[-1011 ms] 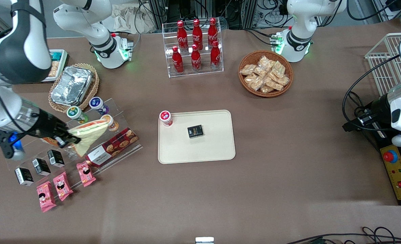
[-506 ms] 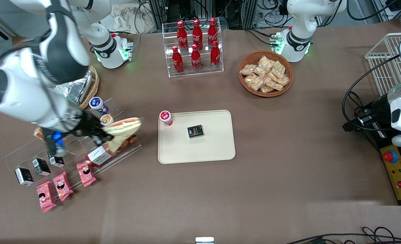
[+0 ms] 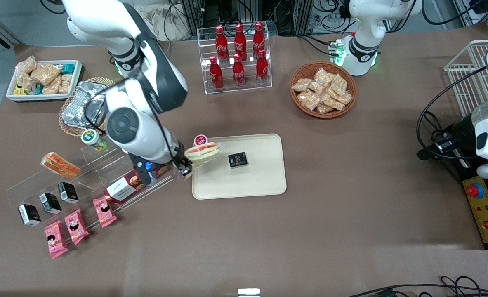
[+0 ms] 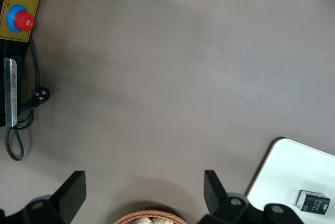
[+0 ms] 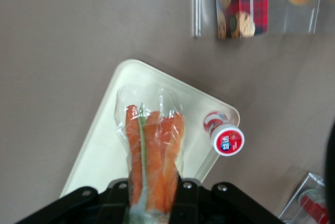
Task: Place sandwich on tray
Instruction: 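Carry the held sandwich over the rack toward the cream tray, then lower the sandwich onto the tray beside the black box and open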
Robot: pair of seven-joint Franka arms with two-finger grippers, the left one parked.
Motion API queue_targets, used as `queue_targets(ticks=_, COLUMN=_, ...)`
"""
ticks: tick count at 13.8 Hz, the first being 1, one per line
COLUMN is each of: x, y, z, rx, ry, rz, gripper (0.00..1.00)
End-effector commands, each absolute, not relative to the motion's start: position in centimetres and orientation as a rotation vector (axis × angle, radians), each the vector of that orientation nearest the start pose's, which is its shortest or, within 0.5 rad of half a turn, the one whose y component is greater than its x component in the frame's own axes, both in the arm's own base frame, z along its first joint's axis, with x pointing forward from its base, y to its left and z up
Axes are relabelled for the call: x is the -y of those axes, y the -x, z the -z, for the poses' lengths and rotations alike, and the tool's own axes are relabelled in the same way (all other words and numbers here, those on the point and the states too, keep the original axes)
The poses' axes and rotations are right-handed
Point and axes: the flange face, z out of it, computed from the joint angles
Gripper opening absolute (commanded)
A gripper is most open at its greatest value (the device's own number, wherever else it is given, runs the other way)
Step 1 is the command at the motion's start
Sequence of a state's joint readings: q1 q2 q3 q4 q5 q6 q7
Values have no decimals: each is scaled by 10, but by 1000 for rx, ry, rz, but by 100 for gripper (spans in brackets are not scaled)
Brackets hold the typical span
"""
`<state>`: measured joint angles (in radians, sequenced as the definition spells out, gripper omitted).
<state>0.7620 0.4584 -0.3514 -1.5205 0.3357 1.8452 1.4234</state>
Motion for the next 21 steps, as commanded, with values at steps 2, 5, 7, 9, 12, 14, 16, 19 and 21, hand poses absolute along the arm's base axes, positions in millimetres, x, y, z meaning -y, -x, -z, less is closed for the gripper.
queue_targets(ticks=2, x=-343, y=-595, z=-346, rx=-1760, ry=2582, rz=-356, gripper=21)
queue_targets(ticks=5, x=-348, y=-597, z=-306, rx=-1802, ry=2575, rz=-352, gripper=25)
queue_targets(ticks=7, x=-356, y=-600, z=-293, rx=-1820, ry=2482, rz=-398, gripper=26)
queue_targets(ticks=9, x=-359, y=-603, z=-286, rx=-1829, ry=2436, rz=-393, gripper=30)
queue_targets(ticks=12, x=-377, y=-596, z=-271, rx=-1814, ry=2451, rz=-358, gripper=51)
queue_targets(ticks=14, x=-385, y=-595, z=-262, rx=-1828, ry=2432, rz=-324, gripper=51)
queue_targets(ticks=16, x=-400, y=-588, z=-250, rx=-1823, ry=2435, rz=-287, gripper=51)
queue_targets(ticks=19, x=-390, y=-597, z=-266, rx=-1795, ry=2435, rz=-255, gripper=99)
queue_targets(ticks=21, x=-386, y=-602, z=-293, rx=-1701, ry=2488, rz=-190, gripper=99)
